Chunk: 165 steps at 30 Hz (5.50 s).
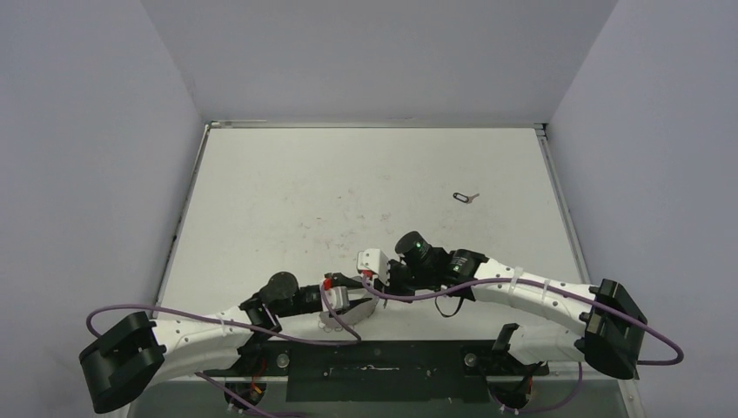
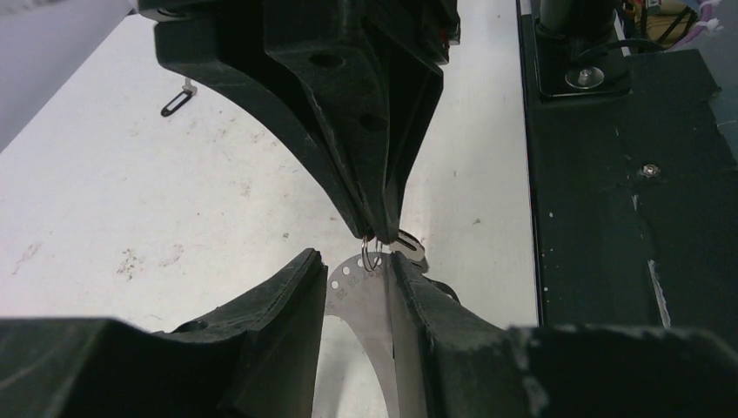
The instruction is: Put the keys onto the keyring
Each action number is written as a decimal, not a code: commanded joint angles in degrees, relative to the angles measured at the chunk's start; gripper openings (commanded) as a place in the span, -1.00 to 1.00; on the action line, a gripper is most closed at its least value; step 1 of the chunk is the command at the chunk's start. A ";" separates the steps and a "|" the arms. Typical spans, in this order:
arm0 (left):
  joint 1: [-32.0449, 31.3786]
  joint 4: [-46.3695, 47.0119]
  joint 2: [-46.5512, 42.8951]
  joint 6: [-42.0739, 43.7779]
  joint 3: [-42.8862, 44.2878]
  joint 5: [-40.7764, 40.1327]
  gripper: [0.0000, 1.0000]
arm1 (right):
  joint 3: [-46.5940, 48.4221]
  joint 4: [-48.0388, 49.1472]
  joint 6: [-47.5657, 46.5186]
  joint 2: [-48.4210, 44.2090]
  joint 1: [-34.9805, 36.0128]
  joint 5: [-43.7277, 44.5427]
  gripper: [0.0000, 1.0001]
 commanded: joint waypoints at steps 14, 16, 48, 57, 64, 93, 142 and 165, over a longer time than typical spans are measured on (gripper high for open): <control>-1.11 8.47 9.04 2.67 2.35 0.20 -0.56 | 3.43 1.52 1.21 0.93 -0.18 -1.52 -1.00; -1.10 8.42 9.28 2.80 2.44 -0.13 -0.57 | 3.43 1.51 1.28 0.98 -0.19 -1.69 -1.00; -1.19 6.96 11.98 3.04 4.46 -2.07 -1.00 | 3.31 2.38 1.21 0.21 -0.61 -1.41 -0.83; -1.19 10.55 8.60 0.00 1.35 -7.80 -1.00 | -3.47 11.27 2.06 -9.75 -7.41 -9.65 -0.15; -1.25 18.97 8.18 -1.29 -1.37 -6.84 -1.00 | -9.16 19.29 0.40 -15.06 -7.99 -14.50 -0.24; -1.28 18.29 0.30 -2.19 -4.42 -6.47 -1.00 | -10.24 29.72 2.21 -8.73 -8.12 -18.78 -1.00; -3.21 31.83 28.43 3.29 -0.75 -8.66 -0.63 | 12.75 -9.64 0.42 11.57 0.85 4.89 -1.00; -4.09 19.95 25.24 4.54 1.13 -12.12 -0.85 | 12.12 -8.41 0.38 10.26 0.84 4.35 -1.00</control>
